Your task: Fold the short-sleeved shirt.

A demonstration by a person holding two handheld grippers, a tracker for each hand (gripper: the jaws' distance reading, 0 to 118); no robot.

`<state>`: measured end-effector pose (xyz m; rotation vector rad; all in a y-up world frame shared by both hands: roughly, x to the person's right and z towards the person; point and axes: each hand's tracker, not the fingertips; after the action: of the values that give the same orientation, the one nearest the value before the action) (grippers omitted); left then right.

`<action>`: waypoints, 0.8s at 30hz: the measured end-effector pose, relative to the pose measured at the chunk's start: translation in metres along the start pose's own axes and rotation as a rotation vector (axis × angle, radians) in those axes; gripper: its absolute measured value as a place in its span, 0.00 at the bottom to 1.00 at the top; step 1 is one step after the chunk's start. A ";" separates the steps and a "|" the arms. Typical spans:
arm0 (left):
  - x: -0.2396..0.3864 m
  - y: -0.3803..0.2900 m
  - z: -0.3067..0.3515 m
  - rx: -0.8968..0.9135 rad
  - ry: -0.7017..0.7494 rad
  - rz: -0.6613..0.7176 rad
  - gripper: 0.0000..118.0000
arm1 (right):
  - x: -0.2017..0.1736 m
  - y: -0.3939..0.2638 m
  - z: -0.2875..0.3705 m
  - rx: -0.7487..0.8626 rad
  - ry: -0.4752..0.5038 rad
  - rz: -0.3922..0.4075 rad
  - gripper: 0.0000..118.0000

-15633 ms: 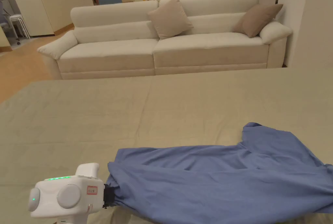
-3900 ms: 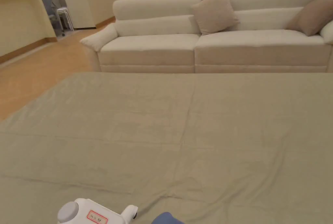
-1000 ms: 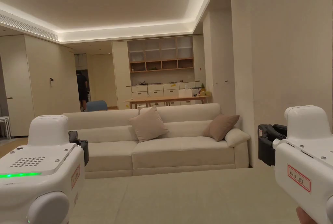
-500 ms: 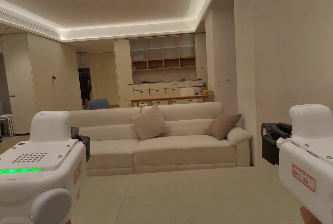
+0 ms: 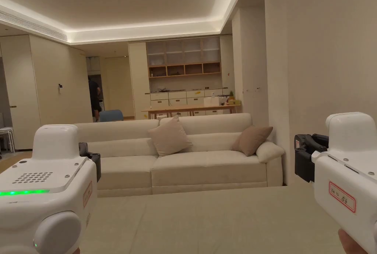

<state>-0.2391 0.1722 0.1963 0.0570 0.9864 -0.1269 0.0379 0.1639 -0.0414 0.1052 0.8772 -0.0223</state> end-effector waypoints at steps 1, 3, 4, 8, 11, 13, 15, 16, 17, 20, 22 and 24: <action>0.000 0.000 0.000 0.000 -0.001 -0.001 0.00 | 0.000 0.000 0.000 0.001 0.000 0.000 0.00; 0.000 0.001 0.000 0.001 0.000 -0.002 0.00 | -0.001 0.000 -0.001 -0.001 -0.002 0.004 0.00; 0.000 0.001 0.000 0.003 0.001 -0.004 0.00 | -0.001 0.000 -0.001 -0.001 -0.002 0.005 0.00; 0.000 0.001 0.001 0.003 0.005 0.000 0.00 | -0.003 -0.002 -0.005 -0.006 -0.001 0.010 0.00; 0.000 -0.001 -0.010 -0.052 0.015 0.001 0.06 | -0.003 -0.008 -0.016 -0.023 -0.004 0.025 0.53; 0.000 -0.008 -0.021 -0.071 0.037 -0.029 0.48 | -0.003 -0.015 -0.027 -0.071 0.004 0.039 0.99; 0.000 -0.019 -0.039 -0.134 0.047 -0.032 1.00 | -0.005 -0.024 -0.034 -0.048 0.002 0.045 1.00; 0.003 -0.026 -0.045 -0.129 -0.062 -0.038 1.00 | -0.005 -0.028 -0.038 -0.054 -0.027 0.057 1.00; -0.001 -0.031 -0.047 -0.133 0.000 -0.014 1.00 | -0.005 -0.034 -0.046 -0.057 -0.020 0.059 1.00; 0.000 -0.061 -0.077 -0.222 -0.037 0.005 1.00 | -0.007 -0.061 -0.079 -0.139 -0.071 0.075 1.00; 0.002 -0.102 -0.113 -0.303 -0.049 -0.016 1.00 | -0.006 -0.091 -0.109 -0.226 -0.087 0.096 1.00; 0.006 -0.144 -0.143 -0.373 -0.063 -0.032 1.00 | -0.004 -0.139 -0.153 -0.324 -0.071 0.101 1.00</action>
<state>-0.3734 0.0437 0.1134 -0.3026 0.9343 0.0273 -0.0903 0.0409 -0.1467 -0.1534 0.7939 0.2083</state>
